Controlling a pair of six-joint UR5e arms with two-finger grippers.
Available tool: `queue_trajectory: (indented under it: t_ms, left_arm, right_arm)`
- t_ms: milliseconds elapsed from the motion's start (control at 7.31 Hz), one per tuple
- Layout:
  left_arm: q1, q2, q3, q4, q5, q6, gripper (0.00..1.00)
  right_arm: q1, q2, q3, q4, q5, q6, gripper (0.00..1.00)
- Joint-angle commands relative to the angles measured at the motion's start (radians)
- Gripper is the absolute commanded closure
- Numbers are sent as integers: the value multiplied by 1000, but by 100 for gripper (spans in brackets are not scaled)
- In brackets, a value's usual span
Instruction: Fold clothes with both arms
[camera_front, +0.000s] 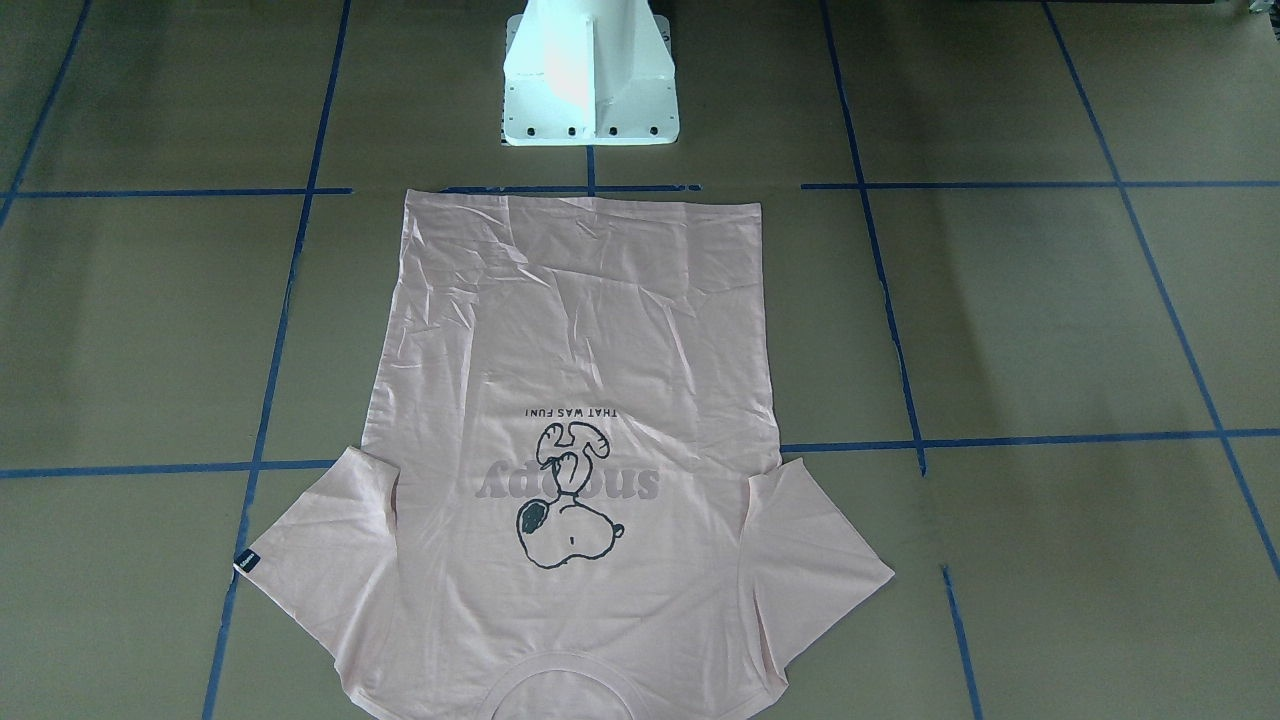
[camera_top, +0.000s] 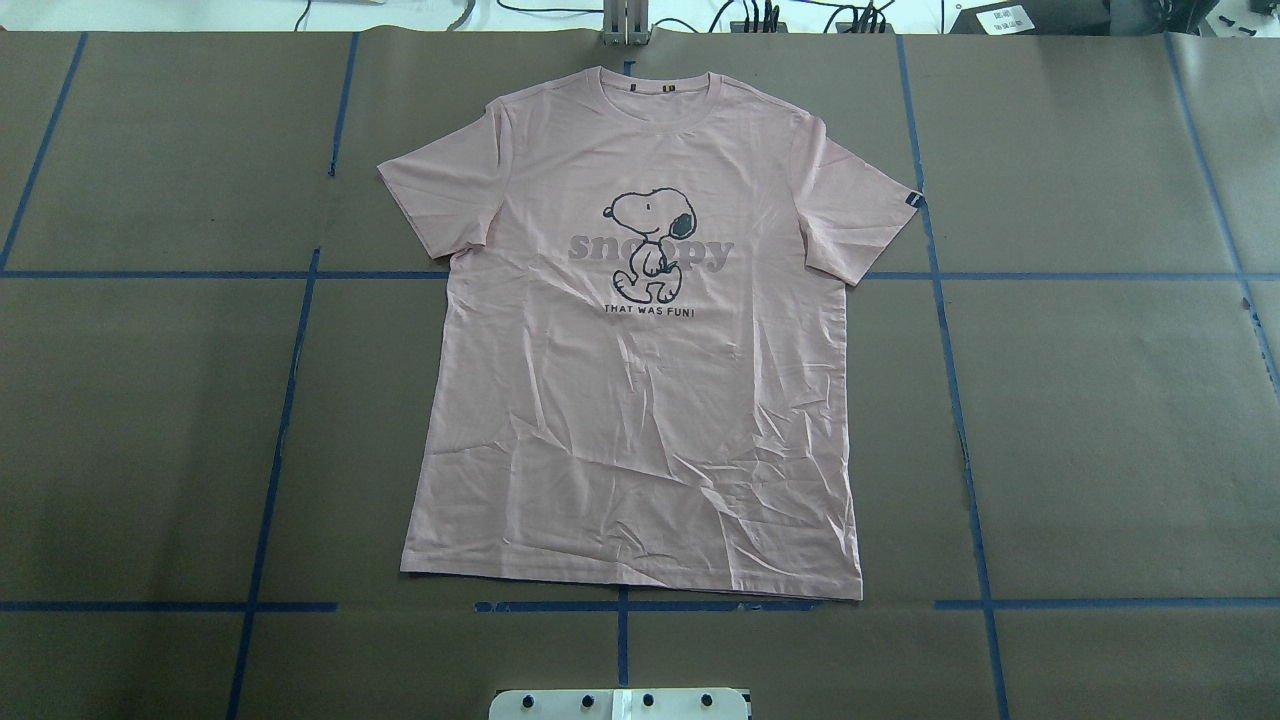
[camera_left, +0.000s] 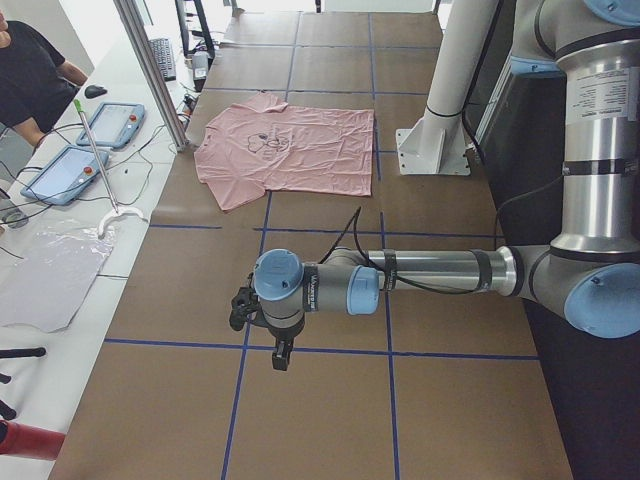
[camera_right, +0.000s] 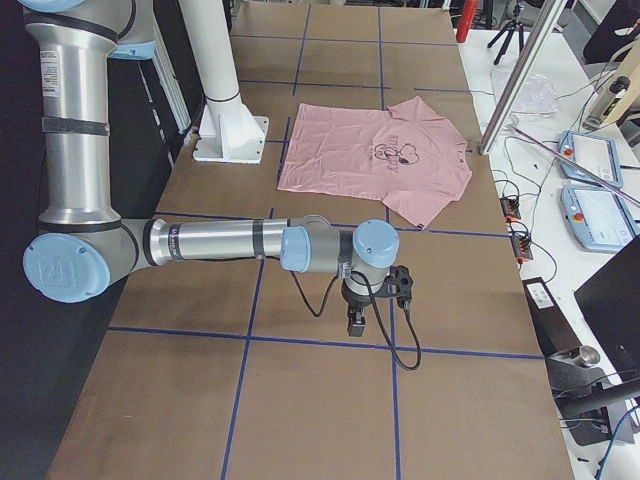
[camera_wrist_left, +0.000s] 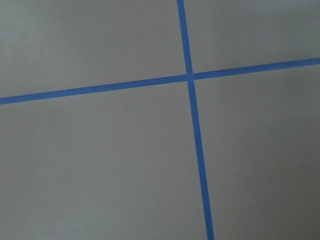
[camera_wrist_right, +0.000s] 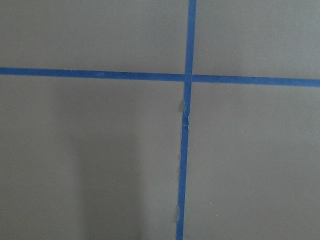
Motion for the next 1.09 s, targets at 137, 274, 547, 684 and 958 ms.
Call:
queue_trajectory:
  t_ms: [137, 274, 547, 684, 958]
  left_arm:
    - [0, -11, -13, 2, -4, -2, 0]
    - [0, -14, -45, 1, -4, -2, 0]
    - [3, -86, -111, 1, -7, -11, 0]
    - [3, -129, -134, -2, -12, -9, 0]
    - [9, -154, -122, -150, -88, -9, 0]
  right_arm:
    - [1, 61, -31, 9, 12, 5, 0]
    - [-1, 97, -34, 9, 24, 7, 0]
    - [-2, 130, -21, 74, 35, 16, 0]
    - [-4, 151, -30, 228, 35, 46, 0]
    - [-123, 224, -30, 317, 29, 351, 0]
